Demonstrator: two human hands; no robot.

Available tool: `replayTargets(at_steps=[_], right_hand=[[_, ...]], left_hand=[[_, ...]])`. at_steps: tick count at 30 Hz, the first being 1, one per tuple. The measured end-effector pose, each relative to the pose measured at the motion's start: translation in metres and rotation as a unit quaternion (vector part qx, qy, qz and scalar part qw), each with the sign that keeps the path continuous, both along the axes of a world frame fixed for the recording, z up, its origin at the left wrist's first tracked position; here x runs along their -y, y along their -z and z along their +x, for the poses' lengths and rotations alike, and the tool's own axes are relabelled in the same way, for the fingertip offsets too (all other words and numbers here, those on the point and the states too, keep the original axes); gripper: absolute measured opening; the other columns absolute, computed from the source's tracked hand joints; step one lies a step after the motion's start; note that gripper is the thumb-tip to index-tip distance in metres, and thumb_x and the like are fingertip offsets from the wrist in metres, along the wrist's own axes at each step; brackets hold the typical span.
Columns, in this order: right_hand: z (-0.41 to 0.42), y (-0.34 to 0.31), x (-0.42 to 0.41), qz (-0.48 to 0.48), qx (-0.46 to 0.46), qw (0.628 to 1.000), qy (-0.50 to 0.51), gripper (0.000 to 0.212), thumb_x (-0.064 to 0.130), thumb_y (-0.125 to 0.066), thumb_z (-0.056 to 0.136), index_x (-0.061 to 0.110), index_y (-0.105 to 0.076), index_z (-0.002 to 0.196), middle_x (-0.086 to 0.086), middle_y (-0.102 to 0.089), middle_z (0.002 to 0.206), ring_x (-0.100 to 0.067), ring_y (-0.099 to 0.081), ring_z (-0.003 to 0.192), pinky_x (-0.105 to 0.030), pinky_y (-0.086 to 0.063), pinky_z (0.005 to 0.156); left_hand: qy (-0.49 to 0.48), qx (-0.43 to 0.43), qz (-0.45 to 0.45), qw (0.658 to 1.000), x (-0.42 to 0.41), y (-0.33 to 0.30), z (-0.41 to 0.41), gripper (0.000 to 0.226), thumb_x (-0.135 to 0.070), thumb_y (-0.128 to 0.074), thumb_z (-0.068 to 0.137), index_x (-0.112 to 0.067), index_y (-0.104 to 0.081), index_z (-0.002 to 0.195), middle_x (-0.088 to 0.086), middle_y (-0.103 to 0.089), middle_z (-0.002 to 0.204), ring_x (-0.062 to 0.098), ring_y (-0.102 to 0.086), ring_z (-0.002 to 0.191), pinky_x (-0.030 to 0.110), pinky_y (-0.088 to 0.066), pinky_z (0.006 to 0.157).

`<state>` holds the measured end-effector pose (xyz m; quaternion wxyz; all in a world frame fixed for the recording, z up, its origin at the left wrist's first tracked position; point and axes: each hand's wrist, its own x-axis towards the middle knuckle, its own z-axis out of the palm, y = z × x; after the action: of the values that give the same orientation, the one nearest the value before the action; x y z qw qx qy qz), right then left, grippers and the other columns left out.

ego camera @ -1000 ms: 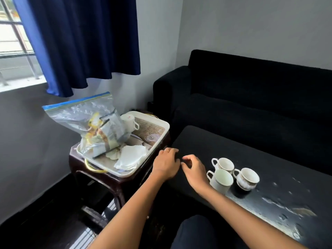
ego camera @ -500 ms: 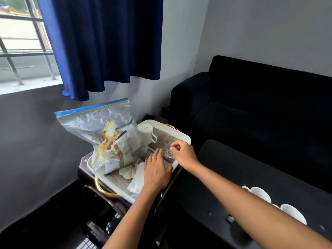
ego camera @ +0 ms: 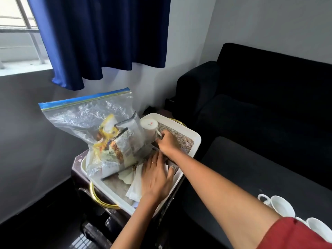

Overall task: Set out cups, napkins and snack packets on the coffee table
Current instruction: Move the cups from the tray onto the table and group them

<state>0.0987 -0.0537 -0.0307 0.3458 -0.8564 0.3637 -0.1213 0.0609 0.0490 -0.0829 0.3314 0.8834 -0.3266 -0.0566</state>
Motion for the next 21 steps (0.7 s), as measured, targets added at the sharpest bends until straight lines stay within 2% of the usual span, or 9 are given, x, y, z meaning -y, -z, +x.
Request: replayTargets(at_steps=[2,7,15,18,21], right_hand=[[-0.001,0.003,-0.002,-0.006,0.017,1.000,0.011,0.011,0.021,-0.057,0.090,0.014,-0.049,0.085,-0.017,-0.064,0.098,-0.034,-0.058,0.099,-0.035,-0.040,0.074],[-0.016,0.008,-0.006,-0.015,0.046,0.998,0.030,0.017,0.025,-0.057,0.090,0.015,-0.051,0.078,-0.017,-0.067,0.095,-0.033,-0.058,0.092,-0.034,-0.038,0.070],[-0.050,0.002,-0.014,0.031,0.087,0.992,0.087,0.017,0.022,-0.058,0.089,0.015,-0.050,0.076,-0.010,-0.064,0.084,-0.032,-0.060,0.091,-0.036,-0.043,0.078],[-0.063,-0.004,-0.017,0.046,0.098,0.989,0.101,0.016,0.021,-0.057,0.090,0.013,-0.051,0.077,-0.015,-0.069,0.091,-0.031,-0.061,0.089,-0.030,-0.041,0.071],[-0.076,-0.011,-0.019,0.064,0.114,0.985,0.116,0.014,0.021,-0.057,0.090,0.010,-0.055,0.081,-0.015,-0.070,0.093,-0.031,-0.064,0.089,-0.034,-0.049,0.079]], left_hand=[[-0.004,0.003,-0.012,1.000,-0.001,0.000,0.000,0.067,-0.042,-0.040,0.095,-0.019,-0.014,0.151,0.000,-0.018,0.159,0.015,-0.014,0.145,0.031,-0.010,0.117],[-0.015,0.003,-0.018,1.000,0.000,-0.001,-0.001,0.069,-0.046,-0.037,0.097,-0.017,-0.008,0.152,0.000,-0.012,0.160,0.014,-0.009,0.147,0.029,-0.003,0.116],[0.013,-0.020,-0.025,0.999,-0.004,-0.005,-0.002,0.075,-0.044,-0.041,0.096,-0.016,0.000,0.153,0.001,-0.010,0.161,0.016,-0.012,0.147,0.034,-0.011,0.119],[0.034,-0.016,-0.008,0.999,-0.006,-0.009,-0.003,0.078,-0.044,-0.043,0.095,-0.016,0.002,0.152,0.001,-0.006,0.161,0.017,-0.009,0.147,0.036,-0.012,0.119],[0.040,0.011,0.003,0.999,-0.007,-0.017,-0.010,0.076,-0.040,-0.044,0.094,-0.018,0.000,0.153,0.003,-0.008,0.160,0.019,-0.013,0.146,0.039,-0.008,0.119]])
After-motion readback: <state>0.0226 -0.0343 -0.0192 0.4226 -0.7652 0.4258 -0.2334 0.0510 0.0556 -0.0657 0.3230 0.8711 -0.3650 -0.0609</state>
